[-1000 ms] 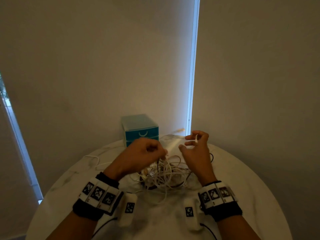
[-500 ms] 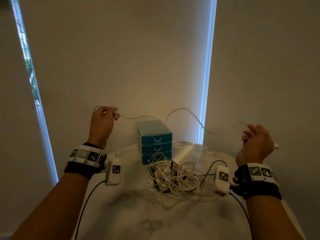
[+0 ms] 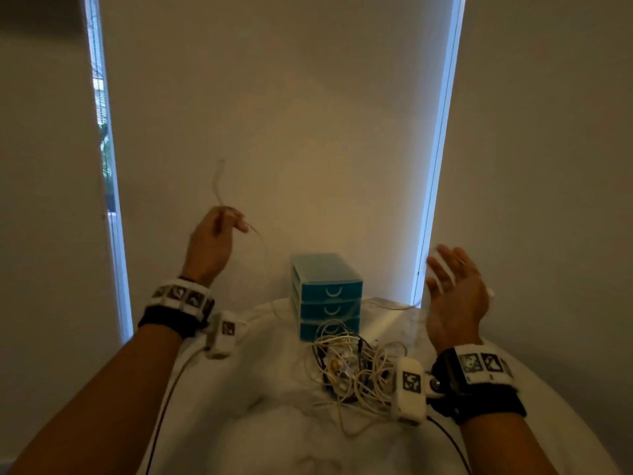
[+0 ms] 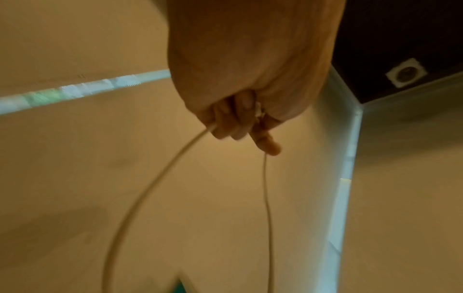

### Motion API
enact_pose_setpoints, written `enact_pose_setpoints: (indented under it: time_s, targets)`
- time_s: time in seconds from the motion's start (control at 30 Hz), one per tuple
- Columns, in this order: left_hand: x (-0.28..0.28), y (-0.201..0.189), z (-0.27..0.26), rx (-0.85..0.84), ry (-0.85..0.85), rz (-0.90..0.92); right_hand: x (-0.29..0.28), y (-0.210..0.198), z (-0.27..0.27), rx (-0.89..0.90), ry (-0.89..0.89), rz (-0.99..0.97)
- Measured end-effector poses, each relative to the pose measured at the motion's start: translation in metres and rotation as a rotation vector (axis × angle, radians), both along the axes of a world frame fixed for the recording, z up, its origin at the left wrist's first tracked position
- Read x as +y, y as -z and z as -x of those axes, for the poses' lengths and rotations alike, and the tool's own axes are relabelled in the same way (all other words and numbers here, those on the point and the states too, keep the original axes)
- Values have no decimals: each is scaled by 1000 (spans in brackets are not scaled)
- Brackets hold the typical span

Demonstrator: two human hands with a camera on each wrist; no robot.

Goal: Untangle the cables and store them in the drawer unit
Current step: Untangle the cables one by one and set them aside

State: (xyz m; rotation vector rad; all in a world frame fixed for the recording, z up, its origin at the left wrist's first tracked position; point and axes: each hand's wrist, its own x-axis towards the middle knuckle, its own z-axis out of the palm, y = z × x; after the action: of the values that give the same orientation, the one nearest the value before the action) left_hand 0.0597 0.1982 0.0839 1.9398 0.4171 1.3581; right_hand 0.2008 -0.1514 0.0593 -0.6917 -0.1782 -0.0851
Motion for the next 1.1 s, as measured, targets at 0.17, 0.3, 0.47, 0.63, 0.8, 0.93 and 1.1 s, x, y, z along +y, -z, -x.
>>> enact_pose_setpoints:
  time_s: [0.17,0.3,0.47,0.63,0.8,0.93,1.1]
  targets:
    - [89,20,21,862,-331,135,42,13,37,-208,-559,476]
    - [70,36,22,828,-175,150,62,37,40,-206,-688,653]
    - [-30,28,-1,424,544,650,71,58,41,-277,-542,818]
    - [-100,49,-32,354,823,270,70,71,39,-356,-407,854]
    - [-131,50,-51,331,904,111,57,79,34,-433,-320,983]
    - [-137,51,-59,433,882,-34,50,83,28,-476,-369,1044]
    - [-135,44,-59,496,893,13,46,86,28,-568,-365,1133]
